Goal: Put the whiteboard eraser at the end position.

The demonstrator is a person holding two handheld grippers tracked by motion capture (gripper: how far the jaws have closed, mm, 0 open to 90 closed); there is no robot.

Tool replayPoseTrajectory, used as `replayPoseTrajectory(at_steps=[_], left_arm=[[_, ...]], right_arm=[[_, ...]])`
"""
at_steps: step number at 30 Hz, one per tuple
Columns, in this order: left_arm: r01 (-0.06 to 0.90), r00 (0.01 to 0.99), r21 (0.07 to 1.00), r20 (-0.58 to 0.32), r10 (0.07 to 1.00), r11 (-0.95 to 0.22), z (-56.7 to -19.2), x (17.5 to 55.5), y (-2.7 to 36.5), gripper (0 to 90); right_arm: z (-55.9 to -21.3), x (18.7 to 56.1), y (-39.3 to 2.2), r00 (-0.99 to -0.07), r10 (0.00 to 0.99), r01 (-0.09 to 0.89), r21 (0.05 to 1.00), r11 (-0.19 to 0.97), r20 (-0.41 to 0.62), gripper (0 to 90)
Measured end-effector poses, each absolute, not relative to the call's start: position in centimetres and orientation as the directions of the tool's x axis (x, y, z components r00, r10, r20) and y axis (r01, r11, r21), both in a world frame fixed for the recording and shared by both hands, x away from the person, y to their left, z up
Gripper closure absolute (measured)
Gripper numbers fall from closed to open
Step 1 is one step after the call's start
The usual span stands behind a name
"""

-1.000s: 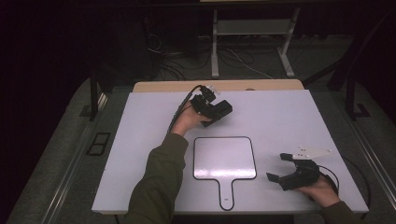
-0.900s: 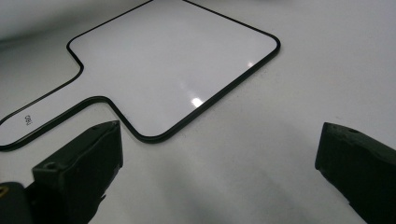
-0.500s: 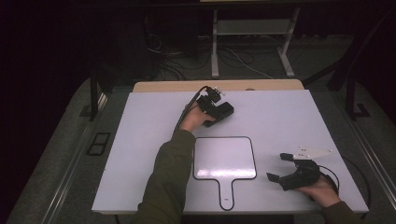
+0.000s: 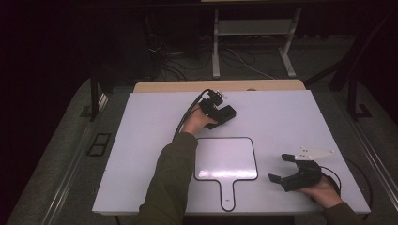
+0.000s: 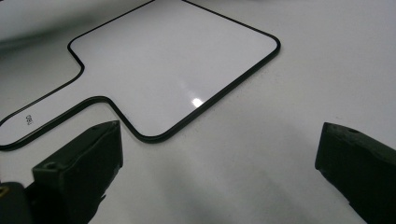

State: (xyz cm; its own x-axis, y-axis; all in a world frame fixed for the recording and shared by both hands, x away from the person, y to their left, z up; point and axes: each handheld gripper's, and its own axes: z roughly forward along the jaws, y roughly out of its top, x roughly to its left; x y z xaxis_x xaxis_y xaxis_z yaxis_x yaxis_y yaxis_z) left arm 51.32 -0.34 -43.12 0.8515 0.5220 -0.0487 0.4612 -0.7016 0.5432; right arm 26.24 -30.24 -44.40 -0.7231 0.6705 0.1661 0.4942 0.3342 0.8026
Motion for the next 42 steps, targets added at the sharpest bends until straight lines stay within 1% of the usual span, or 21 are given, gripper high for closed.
replayPoseTrajectory(at_steps=[5, 8, 13, 16, 17, 20, 22, 25, 27, 33, 34, 38, 40, 41, 42], left_arm=[[0.467, 0.849, 0.565, -0.071, 0.524, -0.68, -43.1, 51.4, 0.1, 32.7], [0.459, 0.851, 0.578, -0.068, 0.521, -0.674, -43.2, 51.3, 0.2, 27.1], [0.464, 0.842, 0.601, -0.072, 0.535, -0.651, -43.2, 51.5, 0.3, 21.8], [0.47, 0.837, 0.611, -0.08, 0.541, -0.637, -43.0, 51.2, 0.3, 16.7], [0.465, 0.839, 0.607, -0.07, 0.54, -0.644, -43.0, 51.2, 0.3, 14.1], [0.472, 0.825, 0.635, -0.074, 0.56, -0.611, -42.9, 51.0, 0.5, 10.5], [0.48, 0.822, 0.635, -0.086, 0.563, -0.605, -42.9, 50.9, 0.5, 5.8], [0.478, 0.823, 0.626, -0.073, 0.564, -0.616, -42.9, 50.7, 0.5, 0.0], [0.481, 0.82, 0.634, -0.079, 0.567, -0.606, -42.9, 50.5, 0.6, 0.0], [0.455, 0.824, 0.659, -0.058, 0.563, -0.598, -42.7, 49.7, 1.0, 0.0], [0.442, 0.833, 0.654, -0.046, 0.552, -0.613, -42.5, 49.6, 1.3, 0.0], [0.442, 0.832, 0.674, -0.061, 0.552, -0.592, -41.8, 48.9, 1.9, 0.0], [0.417, 0.842, 0.684, -0.042, 0.538, -0.599, -41.6, 48.6, 2.2, 0.0], [0.413, 0.846, 0.685, -0.047, 0.53, -0.6, -41.5, 48.4, 2.4, 0.0], [0.429, 0.835, 0.706, -0.072, 0.546, -0.563, -41.6, 48.1, 2.4, 0.0]], right_arm=[[-44.5, 26.3, -30.2, -0.723, 0.671, 0.497, 0.8, 0.336, 0.168, 0.0], [-44.5, 26.3, -30.3, -0.724, 0.669, 0.495, 0.801, 0.336, 0.166, 0.0], [-44.5, 26.3, -30.4, -0.724, 0.669, 0.494, 0.802, 0.335, 0.166, 0.0], [-44.6, 26.4, -30.5, -0.721, 0.672, 0.496, 0.802, 0.332, 0.168, 0.0], [-44.6, 26.4, -30.5, -0.72, 0.673, 0.5, 0.8, 0.332, 0.171, 0.0], [-44.6, 26.4, -30.5, -0.716, 0.677, 0.499, 0.802, 0.327, 0.169, 0.0], [-44.5, 26.4, -30.4, -0.717, 0.676, 0.497, 0.804, 0.325, 0.17, 0.0], [-44.6, 26.3, -30.2, -0.718, 0.676, 0.494, 0.806, 0.326, 0.167, 0.0], [-44.6, 26.2, -30.0, -0.721, 0.673, 0.492, 0.806, 0.329, 0.165, 0.0], [-44.6, 26.2, -29.4, -0.725, 0.67, 0.486, 0.807, 0.336, 0.157, 0.0], [-44.7, 26.3, -29.4, -0.726, 0.67, 0.484, 0.807, 0.337, 0.156, 0.0], [-44.8, 26.3, -29.0, -0.731, 0.666, 0.482, 0.804, 0.348, 0.149, 0.0], [-44.8, 26.3, -28.9, -0.732, 0.665, 0.481, 0.802, 0.353, 0.146, 0.0], [-44.8, 26.3, -28.9, -0.733, 0.665, 0.481, 0.801, 0.356, 0.145, 0.0], [-44.9, 26.3, -28.9, -0.732, 0.665, 0.483, 0.8, 0.357, 0.145, 0.0]])
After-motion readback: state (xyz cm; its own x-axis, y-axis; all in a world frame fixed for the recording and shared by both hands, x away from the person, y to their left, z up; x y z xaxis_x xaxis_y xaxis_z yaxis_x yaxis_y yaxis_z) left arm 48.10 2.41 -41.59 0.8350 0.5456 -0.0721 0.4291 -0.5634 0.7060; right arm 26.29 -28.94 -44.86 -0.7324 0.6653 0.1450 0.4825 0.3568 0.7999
